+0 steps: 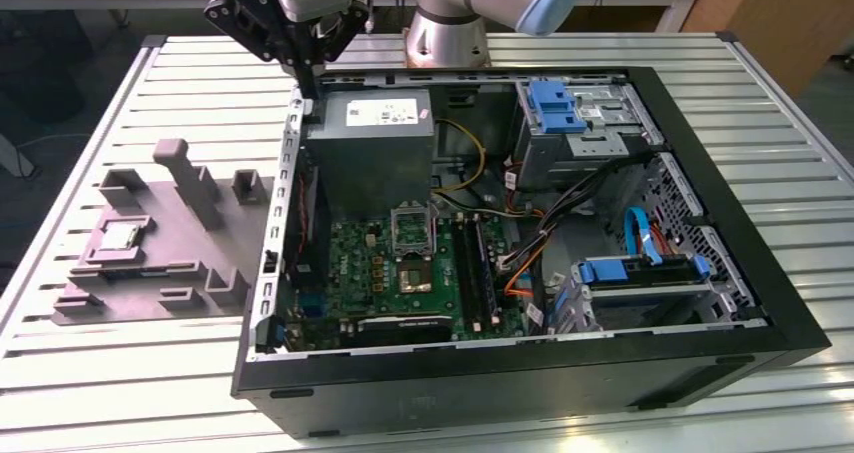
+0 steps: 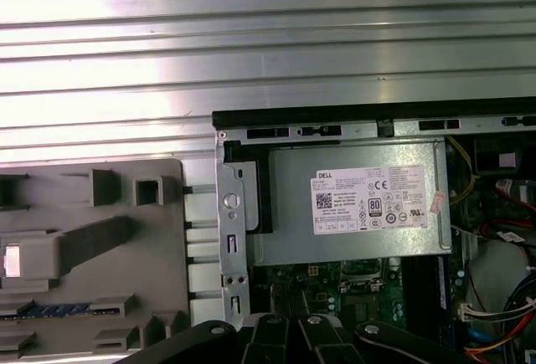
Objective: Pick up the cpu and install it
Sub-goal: 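Reach for the cpu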
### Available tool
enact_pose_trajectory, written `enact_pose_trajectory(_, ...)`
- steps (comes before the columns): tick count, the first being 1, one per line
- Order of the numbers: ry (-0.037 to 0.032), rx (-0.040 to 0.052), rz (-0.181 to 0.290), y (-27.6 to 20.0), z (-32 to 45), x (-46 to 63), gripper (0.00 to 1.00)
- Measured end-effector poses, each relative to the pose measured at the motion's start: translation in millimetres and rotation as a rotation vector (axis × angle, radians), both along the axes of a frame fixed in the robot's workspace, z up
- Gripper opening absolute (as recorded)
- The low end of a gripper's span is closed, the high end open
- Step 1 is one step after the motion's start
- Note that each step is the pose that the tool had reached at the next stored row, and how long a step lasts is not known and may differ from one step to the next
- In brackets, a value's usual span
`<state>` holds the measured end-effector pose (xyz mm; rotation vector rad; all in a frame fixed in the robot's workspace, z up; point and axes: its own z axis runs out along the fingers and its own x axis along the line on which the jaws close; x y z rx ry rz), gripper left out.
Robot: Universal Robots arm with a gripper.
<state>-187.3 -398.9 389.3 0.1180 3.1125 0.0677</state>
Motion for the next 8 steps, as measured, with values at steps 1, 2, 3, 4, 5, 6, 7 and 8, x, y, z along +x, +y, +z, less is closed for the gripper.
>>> enact_pose_trajectory(1, 0.0, 0.0, 0.0, 0.0, 0.0, -0.6, 0.11)
enact_pose_trajectory(2, 0.0001, 0.0, 0.0, 0.0, 0.0, -1.2, 0.11)
enact_pose_trajectory(3, 0.0, 0.0, 0.0, 0.0, 0.0, -1.8, 0.11)
enact_pose_trajectory(4, 0.0, 0.0, 0.0, 0.0, -0.1, -2.3, 0.11)
enact_pose_trajectory(5, 0.0, 0.0, 0.0, 0.0, -0.1, -2.9, 0.11)
enact_pose_trajectory(6, 0.0, 0.0, 0.0, 0.0, -0.1, -3.4, 0.11)
enact_pose_trajectory(7, 0.0, 0.0, 0.0, 0.0, -0.2, -3.9, 0.11)
enact_pose_trajectory(8, 0.0001, -0.0001, 0.0, 0.0, -0.1, -4.7, 0.11)
